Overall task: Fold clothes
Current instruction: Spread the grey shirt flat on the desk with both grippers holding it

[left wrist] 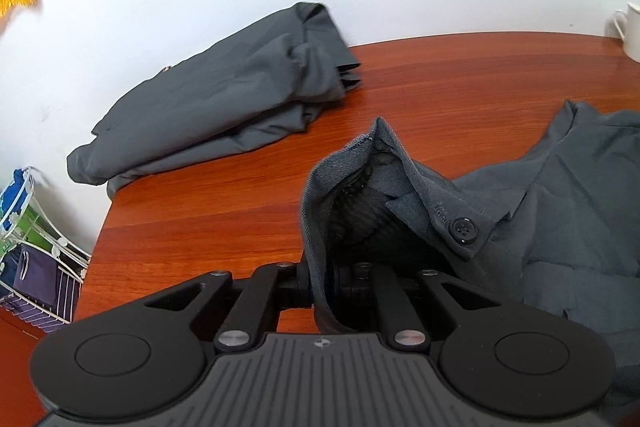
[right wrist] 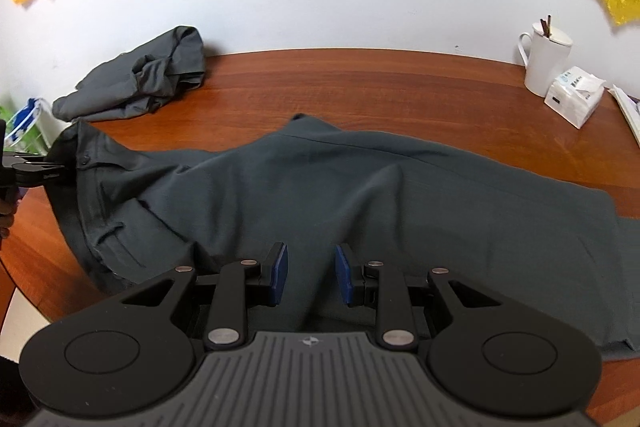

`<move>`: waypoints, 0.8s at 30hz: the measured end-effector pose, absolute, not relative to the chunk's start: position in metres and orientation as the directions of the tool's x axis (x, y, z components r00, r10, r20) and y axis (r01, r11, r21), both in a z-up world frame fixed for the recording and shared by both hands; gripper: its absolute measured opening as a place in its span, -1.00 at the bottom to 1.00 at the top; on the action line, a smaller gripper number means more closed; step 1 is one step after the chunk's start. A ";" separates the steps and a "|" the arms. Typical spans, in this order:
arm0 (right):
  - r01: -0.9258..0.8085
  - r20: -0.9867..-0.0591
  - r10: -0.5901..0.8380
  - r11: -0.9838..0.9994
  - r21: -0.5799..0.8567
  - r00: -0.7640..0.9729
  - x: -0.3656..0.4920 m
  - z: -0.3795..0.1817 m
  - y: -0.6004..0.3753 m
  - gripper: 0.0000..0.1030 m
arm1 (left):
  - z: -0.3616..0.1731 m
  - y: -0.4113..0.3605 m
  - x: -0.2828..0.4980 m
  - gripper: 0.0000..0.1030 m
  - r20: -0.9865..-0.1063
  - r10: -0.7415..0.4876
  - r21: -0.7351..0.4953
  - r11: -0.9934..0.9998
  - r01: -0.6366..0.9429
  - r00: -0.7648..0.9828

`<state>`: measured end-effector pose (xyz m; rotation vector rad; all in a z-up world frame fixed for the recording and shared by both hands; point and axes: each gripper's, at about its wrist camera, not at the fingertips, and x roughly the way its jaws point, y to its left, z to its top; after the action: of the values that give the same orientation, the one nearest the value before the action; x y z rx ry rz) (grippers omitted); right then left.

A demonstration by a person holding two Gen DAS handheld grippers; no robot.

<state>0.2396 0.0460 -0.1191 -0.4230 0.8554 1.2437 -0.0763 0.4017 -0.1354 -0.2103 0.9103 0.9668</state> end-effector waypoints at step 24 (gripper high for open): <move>-0.949 -0.814 0.574 0.297 0.105 0.090 0.278 -0.129 0.070 -0.34 | -0.095 0.330 -0.085 -0.08 -0.728 0.594 0.042 0.536 -0.843 0.342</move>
<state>0.2778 0.0703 -0.1285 -0.5243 0.8879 1.2126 -0.0853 0.3302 -0.0949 -0.3734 0.7664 0.9626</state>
